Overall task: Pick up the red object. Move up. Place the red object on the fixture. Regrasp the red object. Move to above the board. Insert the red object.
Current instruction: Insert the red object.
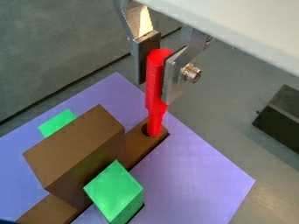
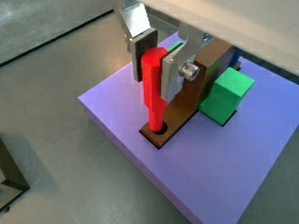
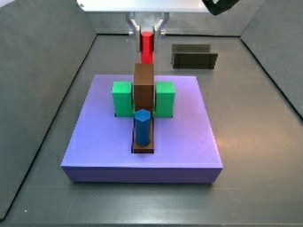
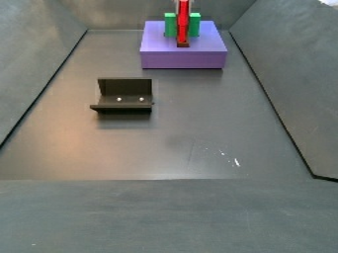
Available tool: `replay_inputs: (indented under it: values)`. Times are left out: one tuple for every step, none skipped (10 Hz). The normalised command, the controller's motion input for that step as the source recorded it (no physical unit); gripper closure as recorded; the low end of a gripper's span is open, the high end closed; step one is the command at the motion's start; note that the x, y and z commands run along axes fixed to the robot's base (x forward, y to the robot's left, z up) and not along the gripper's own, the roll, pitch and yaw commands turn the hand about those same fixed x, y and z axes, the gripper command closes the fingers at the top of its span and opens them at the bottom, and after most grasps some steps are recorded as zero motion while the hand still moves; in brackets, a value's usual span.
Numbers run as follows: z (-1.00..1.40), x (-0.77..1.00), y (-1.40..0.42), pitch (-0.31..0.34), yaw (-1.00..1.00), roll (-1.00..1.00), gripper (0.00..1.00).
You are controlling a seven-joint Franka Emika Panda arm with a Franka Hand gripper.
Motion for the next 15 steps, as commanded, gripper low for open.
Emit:
replay_inputs:
  values:
    - [-0.43, 0.0, 0.05, -0.084, 0.0, 0.04, 1.0]
    - [-0.47, 0.0, 0.05, -0.091, 0.0, 0.05, 1.0]
    - [-0.44, -0.06, 0.0, -0.104, 0.0, 0.01, 1.0]
    - [-0.3, 0.0, 0.0, -0.106, 0.0, 0.0, 1.0]
    - [-0.31, 0.02, 0.0, -0.077, 0.0, 0.0, 1.0]
    - [-0.23, 0.0, -0.03, -0.061, 0.02, 0.04, 1.0]
    - [-0.19, 0.0, -0.18, -0.03, 0.13, 0.09, 1.0]
    - [-0.18, -0.17, -0.11, -0.029, 0.09, 0.09, 1.0]
    - [-0.09, -0.38, 0.0, -0.054, 0.0, 0.0, 1.0]
    - [-0.12, -0.14, 0.0, -0.071, 0.0, 0.0, 1.0]
    - [-0.17, -0.07, 0.09, -0.077, 0.0, 0.01, 1.0]
    - [-0.17, 0.0, 0.0, -0.066, 0.0, 0.02, 1.0]
    - [-0.18, 0.29, 0.0, -0.06, 0.14, 0.06, 1.0]
    - [-0.27, 0.23, 0.02, -0.096, 0.18, 0.1, 1.0]
    - [-0.35, 0.09, 0.08, -0.126, 0.19, 0.12, 1.0]
